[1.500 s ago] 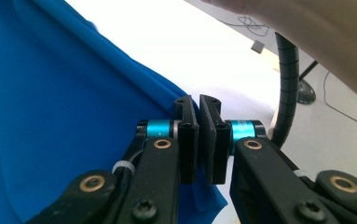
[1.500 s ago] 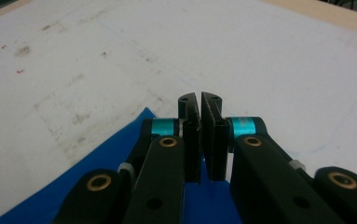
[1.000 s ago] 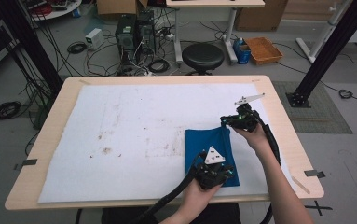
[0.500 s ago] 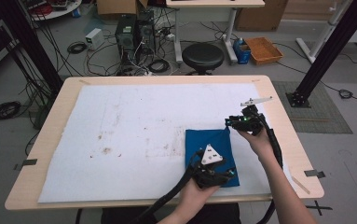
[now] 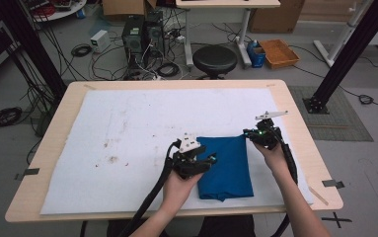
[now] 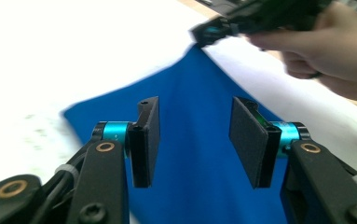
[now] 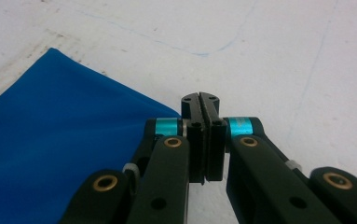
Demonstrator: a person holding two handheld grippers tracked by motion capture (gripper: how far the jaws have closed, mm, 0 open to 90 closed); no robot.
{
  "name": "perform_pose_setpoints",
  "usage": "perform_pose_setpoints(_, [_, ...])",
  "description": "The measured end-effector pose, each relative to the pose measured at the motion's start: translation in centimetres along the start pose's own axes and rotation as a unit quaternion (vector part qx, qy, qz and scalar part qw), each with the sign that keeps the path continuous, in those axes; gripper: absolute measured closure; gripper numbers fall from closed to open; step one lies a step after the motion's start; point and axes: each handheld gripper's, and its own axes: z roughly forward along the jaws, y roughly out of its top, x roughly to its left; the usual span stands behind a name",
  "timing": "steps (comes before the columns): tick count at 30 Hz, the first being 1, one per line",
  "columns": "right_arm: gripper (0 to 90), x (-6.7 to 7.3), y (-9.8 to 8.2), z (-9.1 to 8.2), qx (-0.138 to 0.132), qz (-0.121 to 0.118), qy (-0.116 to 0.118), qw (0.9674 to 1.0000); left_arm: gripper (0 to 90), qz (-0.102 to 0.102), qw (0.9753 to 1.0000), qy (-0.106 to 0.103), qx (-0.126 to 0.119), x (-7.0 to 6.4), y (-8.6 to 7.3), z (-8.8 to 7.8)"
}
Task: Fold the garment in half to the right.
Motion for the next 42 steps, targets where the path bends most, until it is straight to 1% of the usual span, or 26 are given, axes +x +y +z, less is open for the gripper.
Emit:
perform_pose_setpoints(1, [88.1, -0.1, -0.1, 0.1, 0.002, 0.002, 0.004, 1.0000, 51.9, 0.001, 1.0000, 0.004, 0.002, 0.4, 0.1, 0.0])
perform_pose_setpoints(2, [81.6, -0.2, -0.1, 0.1, 0.008, 0.008, 0.005, 0.9999, 51.8, 0.000, 1.0000, 0.009, 0.002, 0.7, 0.1, 0.1])
perform_pose_setpoints(3, [80.1, -0.2, -0.2, 0.2, 0.011, 0.011, 0.002, 0.9999, 51.8, 0.001, 0.9999, 0.014, 0.006, 1.1, 0.2, 0.3])
perform_pose_setpoints(4, [78.6, -0.3, -0.3, 0.1, 0.009, 0.010, -0.001, 0.9999, 51.8, -0.001, 0.9998, 0.020, 0.009, 1.5, 0.2, 0.4])
perform_pose_setpoints(6, [71.8, -0.4, -0.5, -0.4, 0.000, 0.020, -0.003, 0.9998, 51.3, -0.008, 0.9995, 0.028, 0.011, 2.4, 0.4, 0.8])
perform_pose_setpoints(8, [69.2, -0.2, -0.8, -1.4, -0.009, 0.025, 0.001, 0.9997, 51.3, -0.016, 0.9992, 0.033, 0.016, 3.3, 0.5, 1.2])
perform_pose_setpoints(10, [67.0, 0.4, -1.5, -2.7, -0.018, 0.025, 0.011, 0.9995, 51.3, -0.019, 0.9990, 0.035, 0.019, 4.1, 0.7, 1.6])
perform_pose_setpoints(12, [64.7, 1.2, -2.6, -4.1, -0.028, 0.019, 0.021, 0.9992, 51.3, -0.021, 0.9986, 0.046, 0.017, 4.6, 0.7, 1.9])
perform_pose_setpoints(13, [63.9, 1.7, -3.3, -4.8, -0.032, 0.016, 0.025, 0.9990, 51.3, -0.019, 0.9985, 0.048, 0.016, 4.9, 0.7, 1.9])
perform_pose_setpoints(15, [63.5, 2.7, -4.9, -6.1, -0.036, 0.016, 0.036, 0.9986, 49.3, -0.015, 0.9984, 0.054, 0.010, 5.0, 0.8, 1.8])
perform_pose_setpoints(17, [62.9, 3.6, -6.4, -7.1, -0.038, 0.015, 0.047, 0.9981, 49.1, -0.009, 0.9985, 0.054, 0.004, 4.9, 0.8, 1.4])
perform_pose_setpoints(19, [63.0, 4.6, -7.8, -8.0, -0.032, 0.016, 0.064, 0.9973, 49.0, -0.006, 0.9984, 0.055, -0.005, 4.9, 0.8, 1.0])
perform_pose_setpoints(21, [63.0, 5.6, -9.0, -8.6, -0.027, 0.020, 0.078, 0.9964, 49.0, 0.002, 0.9984, 0.057, -0.007, 4.9, 0.9, 0.4])
perform_pose_setpoints(23, [63.0, 6.4, -9.9, -9.1, -0.014, 0.025, 0.090, 0.9956, 48.3, 0.009, 0.9981, 0.060, -0.010, 4.9, 0.9, -0.3])
perform_pose_setpoints(25, [63.0, 6.9, -10.7, -9.3, -0.005, 0.030, 0.096, 0.9949, 47.9, 0.016, 0.9980, 0.059, -0.012, 4.9, 0.9, -1.0])
perform_pose_setpoints(26, [63.0, 7.0, -11.0, -9.3, -0.003, 0.031, 0.103, 0.9942, 47.9, 0.018, 0.9979, 0.061, -0.012, 4.9, 0.8, -1.3])
perform_pose_setpoints(27, [63.3, 7.1, -11.3, -9.3, 0.000, 0.031, 0.104, 0.9941, 47.9, 0.022, 0.9978, 0.062, -0.010, 4.9, 0.8, -1.7])
perform_pose_setpoints(29, [66.4, 7.2, -11.6, -9.0, 0.010, 0.034, 0.113, 0.9930, 47.7, 0.027, 0.9976, 0.064, -0.011, 5.0, 0.7, -2.4])
perform_pose_setpoints(31, [75.6, 7.3, -11.9, -8.7, 0.022, 0.033, 0.120, 0.9919, 47.3, 0.030, 0.9974, 0.064, -0.014, 5.0, 0.6, -3.1])
perform_pose_setpoints(33, [85.5, 7.3, -12.1, -8.5, 0.029, 0.024, 0.118, 0.9924, 47.1, 0.032, 0.9972, 0.065, -0.019, 5.1, 0.6, -3.7])
perform_pose_setpoints(34, [89.0, 7.3, -12.2, -8.5, 0.030, 0.018, 0.115, 0.9927, 46.9, 0.032, 0.9973, 0.064, -0.019, 5.1, 0.6, -3.9])
perform_pose_setpoints(39, [90.0, 7.0, -12.5, -9.2, 0.021, 0.017, 0.096, 0.9950, 46.4, 0.040, 0.9967, 0.065, -0.027, 5.4, 0.5, -5.6])
perform_pose_setpoints(42, [90.0, 6.7, -12.9, -9.5, 0.024, 0.024, 0.089, 0.9954, 46.4, 0.038, 0.9965, 0.068, -0.028, 5.8, 0.4, -6.5])
